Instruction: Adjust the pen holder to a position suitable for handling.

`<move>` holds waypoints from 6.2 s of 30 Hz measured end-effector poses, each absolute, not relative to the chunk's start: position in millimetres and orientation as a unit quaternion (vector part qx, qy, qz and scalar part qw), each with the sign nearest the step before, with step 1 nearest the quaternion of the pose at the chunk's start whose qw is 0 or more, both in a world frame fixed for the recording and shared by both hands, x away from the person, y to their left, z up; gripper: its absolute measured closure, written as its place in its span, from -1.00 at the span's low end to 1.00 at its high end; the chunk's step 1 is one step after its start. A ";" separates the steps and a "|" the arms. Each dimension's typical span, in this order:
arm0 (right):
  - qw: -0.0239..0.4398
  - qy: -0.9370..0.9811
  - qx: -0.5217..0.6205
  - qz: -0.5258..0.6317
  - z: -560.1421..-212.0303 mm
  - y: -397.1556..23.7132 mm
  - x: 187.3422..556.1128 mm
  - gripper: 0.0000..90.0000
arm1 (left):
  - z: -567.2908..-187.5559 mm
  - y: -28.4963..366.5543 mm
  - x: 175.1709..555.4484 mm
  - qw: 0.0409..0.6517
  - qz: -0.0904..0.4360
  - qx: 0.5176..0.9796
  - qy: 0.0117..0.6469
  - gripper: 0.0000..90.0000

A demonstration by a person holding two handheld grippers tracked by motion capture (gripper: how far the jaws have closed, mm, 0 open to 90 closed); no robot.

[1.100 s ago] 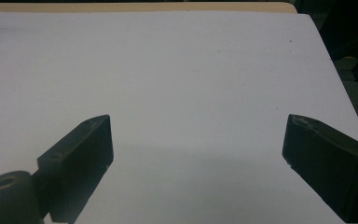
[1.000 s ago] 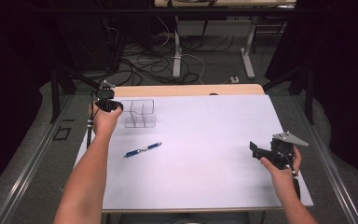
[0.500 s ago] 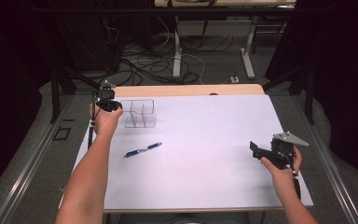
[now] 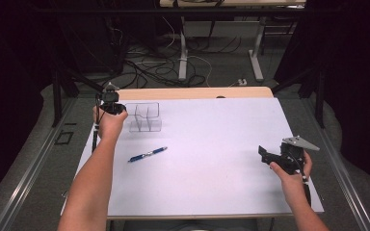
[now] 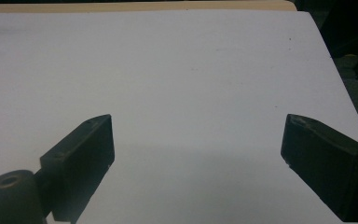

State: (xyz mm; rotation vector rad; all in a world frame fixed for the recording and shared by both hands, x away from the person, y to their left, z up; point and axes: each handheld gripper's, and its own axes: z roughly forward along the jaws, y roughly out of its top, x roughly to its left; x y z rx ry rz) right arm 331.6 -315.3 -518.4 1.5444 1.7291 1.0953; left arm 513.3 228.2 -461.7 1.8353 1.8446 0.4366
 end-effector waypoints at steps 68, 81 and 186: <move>0.288 0.651 0.568 0.412 -520.3 -311.5 332.8 -0.78 | -462.0 86.5 481.5 0.292 0.102 0.658 0.687 0.91; 0.284 0.653 0.568 0.411 -520.3 -311.1 332.6 -0.78 | -464.0 83.1 481.0 0.297 0.098 0.671 0.672 0.89; 0.290 0.665 0.559 0.402 -520.1 -306.1 331.9 -0.77 | -459.2 216.3 415.2 0.390 0.180 0.783 0.450 -0.55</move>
